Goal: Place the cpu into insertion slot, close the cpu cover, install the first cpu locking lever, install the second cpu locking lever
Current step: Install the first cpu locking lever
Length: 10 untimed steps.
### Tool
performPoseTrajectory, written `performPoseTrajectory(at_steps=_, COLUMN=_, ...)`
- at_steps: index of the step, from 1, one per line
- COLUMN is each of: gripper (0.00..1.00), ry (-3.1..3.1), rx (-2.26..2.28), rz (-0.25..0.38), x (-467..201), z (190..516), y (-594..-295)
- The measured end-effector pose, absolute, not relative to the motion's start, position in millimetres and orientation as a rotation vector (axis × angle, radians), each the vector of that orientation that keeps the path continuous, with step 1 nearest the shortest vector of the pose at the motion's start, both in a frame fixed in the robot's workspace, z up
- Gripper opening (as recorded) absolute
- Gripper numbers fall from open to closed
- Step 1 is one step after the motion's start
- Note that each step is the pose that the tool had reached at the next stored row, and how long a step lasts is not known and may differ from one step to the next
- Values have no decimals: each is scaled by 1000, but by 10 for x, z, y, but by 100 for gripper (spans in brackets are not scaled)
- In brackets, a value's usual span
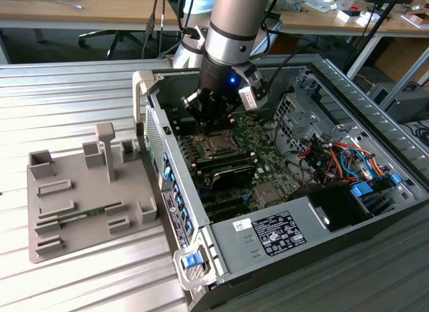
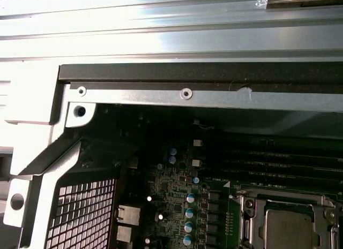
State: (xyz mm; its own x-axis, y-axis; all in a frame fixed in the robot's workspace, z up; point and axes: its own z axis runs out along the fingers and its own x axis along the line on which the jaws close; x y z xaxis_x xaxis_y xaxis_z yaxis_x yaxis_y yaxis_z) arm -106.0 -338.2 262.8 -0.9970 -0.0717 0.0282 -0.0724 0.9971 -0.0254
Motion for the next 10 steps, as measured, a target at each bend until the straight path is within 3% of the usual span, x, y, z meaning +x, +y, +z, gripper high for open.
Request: performPoseTrajectory(at_steps=10, gripper=10, ry=-3112, rx=112, rz=41, x=-1079, z=2629, y=-3382)
